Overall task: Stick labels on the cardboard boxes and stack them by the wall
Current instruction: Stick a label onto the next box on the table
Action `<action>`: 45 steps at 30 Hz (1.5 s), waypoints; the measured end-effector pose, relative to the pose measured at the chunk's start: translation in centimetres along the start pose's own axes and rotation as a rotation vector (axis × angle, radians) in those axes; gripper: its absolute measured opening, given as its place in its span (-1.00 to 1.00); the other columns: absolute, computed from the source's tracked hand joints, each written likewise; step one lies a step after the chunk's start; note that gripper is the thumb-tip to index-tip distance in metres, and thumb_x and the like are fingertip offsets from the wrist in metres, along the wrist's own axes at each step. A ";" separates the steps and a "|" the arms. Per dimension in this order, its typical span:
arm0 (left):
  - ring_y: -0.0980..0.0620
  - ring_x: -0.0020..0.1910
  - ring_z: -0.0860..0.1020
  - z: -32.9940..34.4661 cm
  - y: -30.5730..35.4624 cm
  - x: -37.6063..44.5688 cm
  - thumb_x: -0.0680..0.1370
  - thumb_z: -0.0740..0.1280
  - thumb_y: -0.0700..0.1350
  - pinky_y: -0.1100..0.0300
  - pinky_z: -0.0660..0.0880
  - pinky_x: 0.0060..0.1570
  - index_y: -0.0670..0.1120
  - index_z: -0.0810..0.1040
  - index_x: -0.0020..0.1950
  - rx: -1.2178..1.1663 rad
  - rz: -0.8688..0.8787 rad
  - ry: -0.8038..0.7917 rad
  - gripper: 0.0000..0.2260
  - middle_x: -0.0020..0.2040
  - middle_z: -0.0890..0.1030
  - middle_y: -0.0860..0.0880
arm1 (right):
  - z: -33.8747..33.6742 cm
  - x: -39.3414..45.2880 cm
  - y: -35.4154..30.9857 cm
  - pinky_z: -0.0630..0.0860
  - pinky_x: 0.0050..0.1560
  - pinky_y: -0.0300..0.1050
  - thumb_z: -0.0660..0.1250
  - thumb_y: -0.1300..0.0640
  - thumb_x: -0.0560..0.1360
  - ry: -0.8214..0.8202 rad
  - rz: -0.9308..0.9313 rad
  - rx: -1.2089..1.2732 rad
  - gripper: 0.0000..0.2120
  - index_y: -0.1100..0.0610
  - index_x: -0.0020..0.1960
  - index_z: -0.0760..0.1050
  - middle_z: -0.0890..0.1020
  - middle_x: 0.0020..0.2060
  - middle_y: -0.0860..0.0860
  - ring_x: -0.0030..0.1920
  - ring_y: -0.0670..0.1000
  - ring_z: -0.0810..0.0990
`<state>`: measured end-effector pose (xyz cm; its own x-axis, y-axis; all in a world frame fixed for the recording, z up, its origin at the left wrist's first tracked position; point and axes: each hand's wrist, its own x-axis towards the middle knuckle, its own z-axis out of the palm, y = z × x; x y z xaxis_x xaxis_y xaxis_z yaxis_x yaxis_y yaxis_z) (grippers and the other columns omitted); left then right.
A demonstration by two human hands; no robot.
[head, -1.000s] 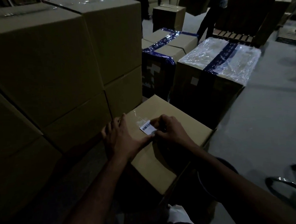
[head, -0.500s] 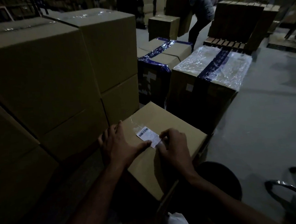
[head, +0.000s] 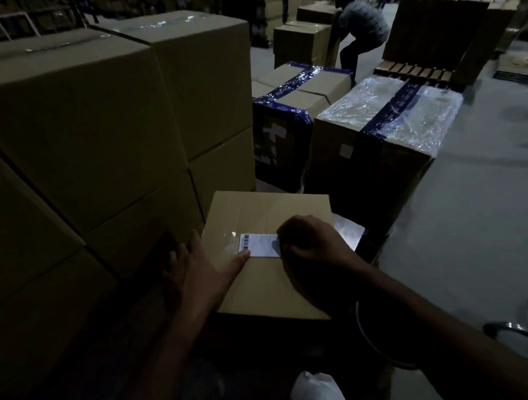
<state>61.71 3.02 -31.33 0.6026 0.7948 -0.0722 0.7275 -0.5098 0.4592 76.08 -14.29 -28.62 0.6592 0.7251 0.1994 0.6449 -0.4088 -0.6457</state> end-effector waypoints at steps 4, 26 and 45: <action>-0.15 0.57 0.11 0.3 0.9 -0.5 0.28 0.32 0.55 -0.14 0.14 0.45 -0.01 -0.08 0.64 -0.056 0.039 0.009 0.15 0.60 0.16 -0.12 | 2.4 0.2 0.1 0.50 -0.04 -0.13 0.42 0.09 0.47 0.060 0.022 -0.050 -0.79 0.06 0.08 0.54 0.61 -0.04 -0.07 -0.01 -0.07 0.49; -0.17 0.55 0.13 0.8 1.0 -0.5 0.25 0.33 0.56 -0.14 0.21 0.41 0.00 -0.04 0.63 -0.065 0.041 0.030 0.16 0.59 0.19 -0.12 | 2.7 0.7 1.4 0.60 -0.01 -0.11 0.50 0.11 0.39 0.030 0.108 0.109 -0.73 -0.04 -0.03 0.44 0.52 -0.01 -0.01 0.07 -0.03 0.51; -0.17 0.54 0.17 0.7 1.3 -0.6 0.25 0.36 0.54 -0.13 0.23 0.40 0.00 -0.01 0.63 -0.072 0.033 0.046 0.15 0.57 0.23 -0.12 | 2.5 0.5 1.9 0.58 -0.05 -0.10 0.46 0.14 0.40 0.058 0.106 0.088 -0.76 0.04 -0.03 0.44 0.54 -0.03 -0.04 0.09 -0.01 0.48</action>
<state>62.53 1.70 -31.35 0.6087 0.7933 -0.0158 0.6811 -0.5122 0.5231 76.71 -13.33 -31.60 0.7451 0.6457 0.1671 0.5354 -0.4295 -0.7273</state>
